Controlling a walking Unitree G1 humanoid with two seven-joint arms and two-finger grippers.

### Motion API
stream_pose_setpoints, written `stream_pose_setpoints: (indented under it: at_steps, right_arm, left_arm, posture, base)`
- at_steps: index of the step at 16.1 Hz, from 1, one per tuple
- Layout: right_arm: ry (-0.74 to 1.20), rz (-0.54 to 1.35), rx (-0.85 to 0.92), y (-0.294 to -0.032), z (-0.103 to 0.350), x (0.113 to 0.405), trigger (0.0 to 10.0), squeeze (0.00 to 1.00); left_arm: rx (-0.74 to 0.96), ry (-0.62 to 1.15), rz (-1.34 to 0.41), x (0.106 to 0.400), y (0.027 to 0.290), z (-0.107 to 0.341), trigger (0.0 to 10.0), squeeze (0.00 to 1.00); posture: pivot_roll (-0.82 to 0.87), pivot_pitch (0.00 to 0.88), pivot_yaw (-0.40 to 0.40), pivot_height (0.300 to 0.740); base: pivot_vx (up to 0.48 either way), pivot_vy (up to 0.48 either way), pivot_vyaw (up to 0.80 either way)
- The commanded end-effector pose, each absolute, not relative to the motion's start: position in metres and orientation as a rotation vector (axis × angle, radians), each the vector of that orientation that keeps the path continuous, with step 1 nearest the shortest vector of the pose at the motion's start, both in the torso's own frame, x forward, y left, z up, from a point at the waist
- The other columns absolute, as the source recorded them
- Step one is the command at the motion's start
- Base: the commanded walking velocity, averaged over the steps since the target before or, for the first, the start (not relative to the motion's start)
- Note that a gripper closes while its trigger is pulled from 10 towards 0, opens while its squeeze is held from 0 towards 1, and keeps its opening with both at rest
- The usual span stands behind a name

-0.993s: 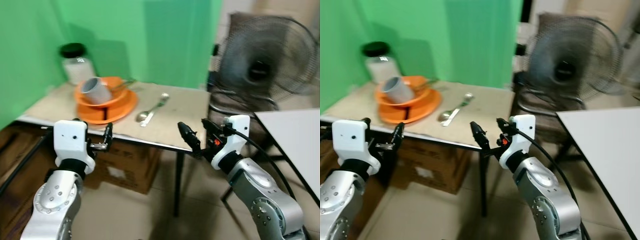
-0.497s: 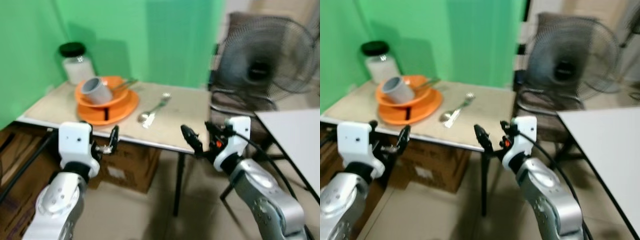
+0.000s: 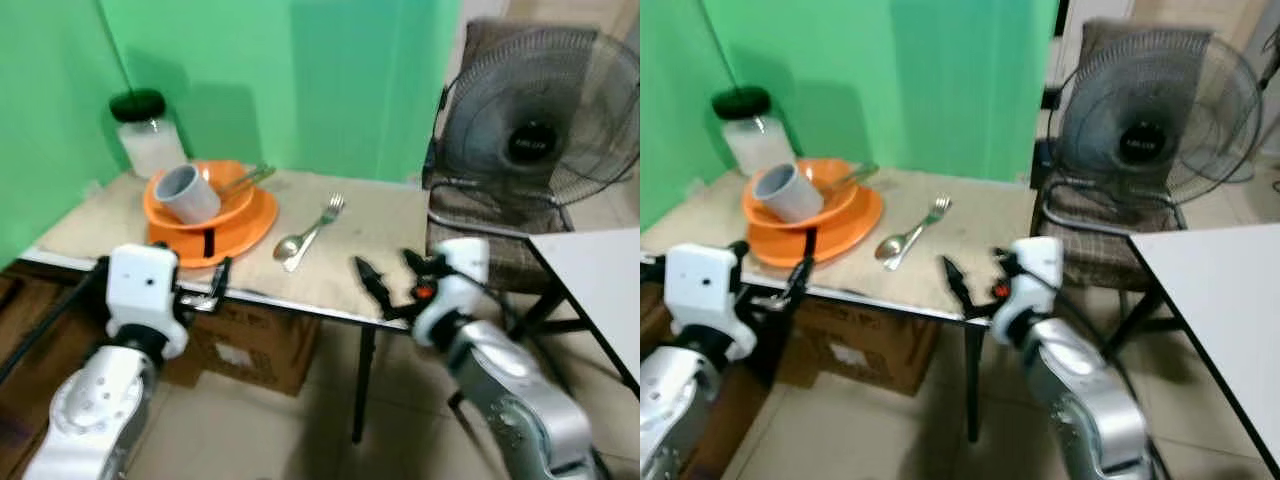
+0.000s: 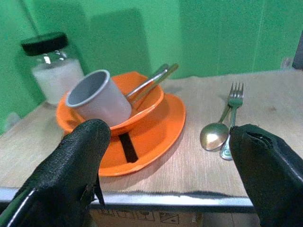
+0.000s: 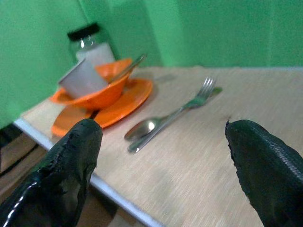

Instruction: Setting the table

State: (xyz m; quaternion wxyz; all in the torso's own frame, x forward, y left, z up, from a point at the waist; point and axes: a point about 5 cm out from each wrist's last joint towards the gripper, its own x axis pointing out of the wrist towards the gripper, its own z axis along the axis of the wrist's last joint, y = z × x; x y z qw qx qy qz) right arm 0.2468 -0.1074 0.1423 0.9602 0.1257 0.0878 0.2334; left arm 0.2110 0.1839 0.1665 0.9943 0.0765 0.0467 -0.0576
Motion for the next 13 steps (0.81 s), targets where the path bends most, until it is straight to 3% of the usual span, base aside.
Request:
stream_pose_setpoints:
  at_steps: [1,6,9,13]
  right_arm:
    - [0.149,0.411,0.229,-0.125,0.146,0.245,10.0,1.00]
    - [0.136,0.347,0.223,-0.135,0.145,0.246,10.0,1.00]
    - [0.132,0.348,0.226,-0.136,0.146,0.248,10.0,1.00]
    - [0.129,0.387,0.214,-0.132,0.148,0.251,10.0,1.00]
  left_arm:
    - [0.134,0.082,-0.169,0.216,0.174,0.168,10.0,0.00]
    - [0.140,0.082,-0.203,0.225,0.171,0.164,10.0,0.00]
    - [0.144,0.083,-0.205,0.228,0.172,0.162,10.0,0.00]
    - [0.158,0.075,-0.201,0.229,0.175,0.162,10.0,0.00]
  posture:
    - [0.01,0.022,0.068,0.740]
    - [-0.01,0.009,0.068,0.740]
    - [-0.01,0.000,0.059,0.740]
    - [-0.01,0.003,0.044,0.740]
  base:
    - [0.277,0.000,0.00]
    - [0.272,0.000,0.00]
    - [0.270,0.000,-0.77]
    - [0.270,0.000,0.00]
